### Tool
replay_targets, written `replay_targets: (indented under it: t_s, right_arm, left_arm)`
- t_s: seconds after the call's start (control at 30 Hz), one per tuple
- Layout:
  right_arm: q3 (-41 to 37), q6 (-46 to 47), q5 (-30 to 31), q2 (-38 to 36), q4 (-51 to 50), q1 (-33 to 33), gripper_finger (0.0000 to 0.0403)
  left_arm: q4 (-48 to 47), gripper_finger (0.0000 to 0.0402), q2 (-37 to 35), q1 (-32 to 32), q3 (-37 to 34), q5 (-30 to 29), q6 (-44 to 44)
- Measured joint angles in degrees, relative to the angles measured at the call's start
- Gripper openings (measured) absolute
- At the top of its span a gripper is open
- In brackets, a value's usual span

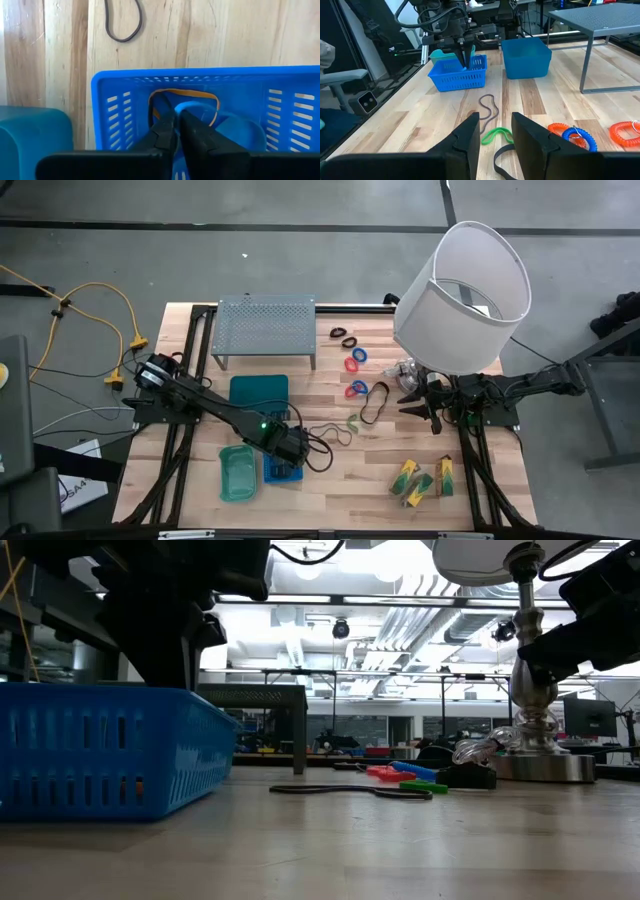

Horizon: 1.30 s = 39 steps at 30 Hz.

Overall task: Pick & Place Office Desk Supplies
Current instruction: Put the light blue rubber band into the bottom blue bin, then put the violet rubber band into the bottom blue bin

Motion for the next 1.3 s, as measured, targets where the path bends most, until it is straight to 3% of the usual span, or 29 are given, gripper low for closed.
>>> replay_targets:
  t_s: [0.9, 1.3]
  right_arm:
    - [0.0, 0.0, 0.0, 0.0, 0.0, 0.0, 0.0101]
    - [0.0, 0.0, 0.0, 0.0, 0.0, 0.0, 0.0101]
  left_arm:
    - [0.0, 0.0035, -1.9, 0.4, 0.0, 0.3, 1.4]
    - [0.2, 0.0036, -9.7, 8.6, 0.0, -0.2, 9.0]
